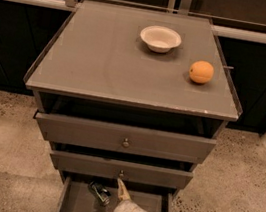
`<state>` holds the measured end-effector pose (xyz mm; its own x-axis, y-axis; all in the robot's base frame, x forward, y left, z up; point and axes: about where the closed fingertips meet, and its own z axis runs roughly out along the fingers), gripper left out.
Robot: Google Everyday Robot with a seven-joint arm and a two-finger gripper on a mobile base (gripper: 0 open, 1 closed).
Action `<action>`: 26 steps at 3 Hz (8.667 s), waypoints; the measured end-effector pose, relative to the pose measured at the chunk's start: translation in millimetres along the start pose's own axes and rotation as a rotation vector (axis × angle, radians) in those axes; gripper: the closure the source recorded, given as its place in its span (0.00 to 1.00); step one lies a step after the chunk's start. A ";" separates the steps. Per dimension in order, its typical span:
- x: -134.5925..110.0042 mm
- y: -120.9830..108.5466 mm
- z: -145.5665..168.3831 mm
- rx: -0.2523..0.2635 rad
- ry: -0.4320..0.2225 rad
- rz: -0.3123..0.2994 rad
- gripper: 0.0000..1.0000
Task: Pick green can from bottom drawer and place on counter
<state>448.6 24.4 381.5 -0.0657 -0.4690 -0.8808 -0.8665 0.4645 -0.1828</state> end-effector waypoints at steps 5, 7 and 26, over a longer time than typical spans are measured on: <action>79.8 16.2 51.1 -0.035 0.136 0.146 0.00; 132.1 20.1 95.1 -0.051 0.207 0.266 0.00; 200.5 -129.9 51.1 -0.045 0.366 0.064 1.00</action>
Offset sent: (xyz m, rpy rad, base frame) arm 0.0060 -0.0042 -0.0616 -0.0492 0.1720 -0.0646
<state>573.2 -91.6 206.4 -0.2861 -0.6810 -0.6741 -0.8751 0.4723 -0.1057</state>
